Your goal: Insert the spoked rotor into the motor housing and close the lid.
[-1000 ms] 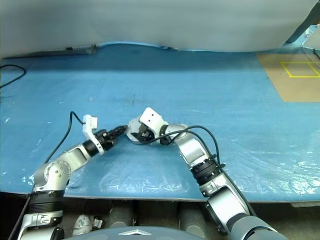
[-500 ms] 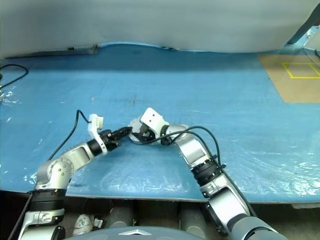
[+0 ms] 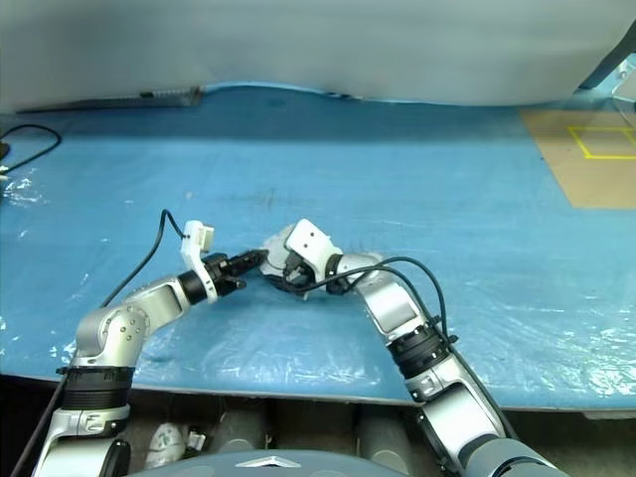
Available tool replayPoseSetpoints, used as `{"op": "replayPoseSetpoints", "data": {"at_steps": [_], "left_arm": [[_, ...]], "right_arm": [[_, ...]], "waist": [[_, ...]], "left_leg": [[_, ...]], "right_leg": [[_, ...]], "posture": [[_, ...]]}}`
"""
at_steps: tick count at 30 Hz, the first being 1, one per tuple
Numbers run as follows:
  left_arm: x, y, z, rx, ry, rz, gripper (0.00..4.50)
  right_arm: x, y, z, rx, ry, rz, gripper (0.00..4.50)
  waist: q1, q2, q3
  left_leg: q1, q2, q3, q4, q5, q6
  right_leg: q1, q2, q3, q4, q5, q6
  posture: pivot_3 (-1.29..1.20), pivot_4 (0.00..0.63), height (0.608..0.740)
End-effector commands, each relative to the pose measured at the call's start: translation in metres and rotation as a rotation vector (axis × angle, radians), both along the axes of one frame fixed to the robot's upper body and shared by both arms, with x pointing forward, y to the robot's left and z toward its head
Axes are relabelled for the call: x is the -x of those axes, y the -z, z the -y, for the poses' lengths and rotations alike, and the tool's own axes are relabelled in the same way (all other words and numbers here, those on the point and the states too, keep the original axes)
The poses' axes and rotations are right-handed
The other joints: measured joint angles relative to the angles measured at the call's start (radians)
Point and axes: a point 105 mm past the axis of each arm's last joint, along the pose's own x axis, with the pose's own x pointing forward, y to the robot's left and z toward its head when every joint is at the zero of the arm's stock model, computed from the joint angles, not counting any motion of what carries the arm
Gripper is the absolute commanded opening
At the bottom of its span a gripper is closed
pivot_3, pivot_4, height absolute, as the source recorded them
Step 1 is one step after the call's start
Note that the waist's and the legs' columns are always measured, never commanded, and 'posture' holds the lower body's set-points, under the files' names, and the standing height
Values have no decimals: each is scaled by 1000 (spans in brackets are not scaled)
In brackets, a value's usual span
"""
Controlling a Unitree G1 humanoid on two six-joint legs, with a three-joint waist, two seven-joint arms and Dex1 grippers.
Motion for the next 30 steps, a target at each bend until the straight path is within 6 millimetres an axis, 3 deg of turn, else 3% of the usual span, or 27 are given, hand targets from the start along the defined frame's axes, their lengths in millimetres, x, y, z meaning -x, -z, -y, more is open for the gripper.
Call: {"op": "replayPoseSetpoints", "data": {"at_steps": [1, 13, 21, 25, 30], "left_arm": [[5, 9, 6, -29, 41, -40, 168], [5, 4, 13, -32, 100, -31, 168], [4, 2, 13, -41, 107, -27, 168], [3, 2, 12, -46, 110, -25, 168], [0, -2, 9, -35, 88, -2, 168]], "right_arm": [[6, 17, 13, 22, 35, -83, 4485], [14, -13, 43, -64, 65, -34, 4485], [14, -31, 71, -219, 136, -133, 4485], [16, -30, 77, -252, 146, -177, 4485], [18, -18, 70, -159, 120, -137, 4485]], "waist": [[5, 0, 0], [14, -1, 1], [13, -2, 2], [12, -2, 2], [12, -2, 2]], "left_leg": [[0, 0, 0, 0, 0, 0], [-1, 0, 0, -2, 0, 0], [-6, 0, -1, -2, 0, 0], [-9, 0, -2, -1, 0, 0], [-9, 0, -2, 0, 0, 0]], "right_leg": [[0, 0, 0, 0, 0, 0], [-1, 0, -1, -1, -1, 1], [-4, 0, -2, -1, -1, 1], [-7, 1, -2, -1, 0, 2], [-6, 1, -3, 0, 0, 1]], "posture": [[0, 150, 740], [0, 150, 740], [0, 150, 740], [0, 150, 740], [0, 150, 740]]}}
